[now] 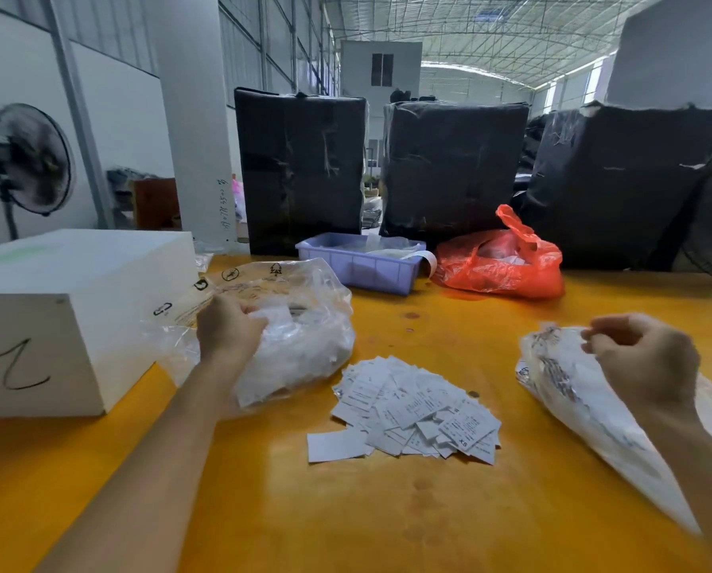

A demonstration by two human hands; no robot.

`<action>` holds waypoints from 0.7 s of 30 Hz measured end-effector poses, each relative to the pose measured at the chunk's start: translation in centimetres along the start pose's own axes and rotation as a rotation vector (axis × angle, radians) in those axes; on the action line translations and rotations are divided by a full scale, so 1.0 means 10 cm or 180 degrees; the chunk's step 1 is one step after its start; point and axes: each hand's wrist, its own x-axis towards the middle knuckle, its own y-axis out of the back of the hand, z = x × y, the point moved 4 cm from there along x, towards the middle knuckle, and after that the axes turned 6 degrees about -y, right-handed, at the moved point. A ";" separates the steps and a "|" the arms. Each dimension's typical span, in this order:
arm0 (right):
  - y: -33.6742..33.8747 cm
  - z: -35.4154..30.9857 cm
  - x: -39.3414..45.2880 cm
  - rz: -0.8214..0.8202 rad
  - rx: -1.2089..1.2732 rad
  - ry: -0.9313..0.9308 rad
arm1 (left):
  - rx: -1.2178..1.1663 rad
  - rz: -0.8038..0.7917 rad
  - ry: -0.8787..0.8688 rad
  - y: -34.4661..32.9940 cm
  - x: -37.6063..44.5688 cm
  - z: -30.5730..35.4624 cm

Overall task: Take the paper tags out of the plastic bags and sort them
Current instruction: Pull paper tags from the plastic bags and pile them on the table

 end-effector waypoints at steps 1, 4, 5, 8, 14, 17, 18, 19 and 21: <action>0.01 0.08 0.03 0.0005 -0.0370 -0.0014 | 0.0189 -0.0047 -0.0027 0.00 0.01 -0.05; 0.00 0.27 0.05 -0.0170 -0.1117 -0.0162 | 0.0603 -0.0112 -0.0129 0.00 0.02 -0.09; -0.03 0.32 0.05 -0.0333 -0.1301 -0.0280 | 0.0758 -0.0120 -0.0170 0.00 0.01 -0.09; -0.10 0.40 0.00 -0.0999 -0.1888 -0.0607 | 0.1221 -0.0026 -0.0352 -0.03 -0.04 -0.02; -0.14 0.49 -0.06 -0.0914 -0.1766 -0.0615 | 0.0787 0.0279 -0.1438 -0.23 -0.34 0.52; -0.09 0.47 -0.03 -0.0595 -0.1554 -0.0640 | 0.0461 -0.0274 -0.2044 -0.53 -0.70 0.81; -0.10 0.48 -0.02 -0.0577 -0.1546 -0.0650 | 0.0441 -0.0468 -0.2253 -0.62 -0.83 0.89; -0.11 0.49 -0.01 -0.0596 -0.1540 -0.0644 | 0.0480 -0.0609 -0.2478 -0.69 -0.95 0.96; -0.12 0.49 0.01 -0.0584 -0.1417 -0.0580 | 0.0535 -0.0674 -0.2921 -0.77 -1.12 1.03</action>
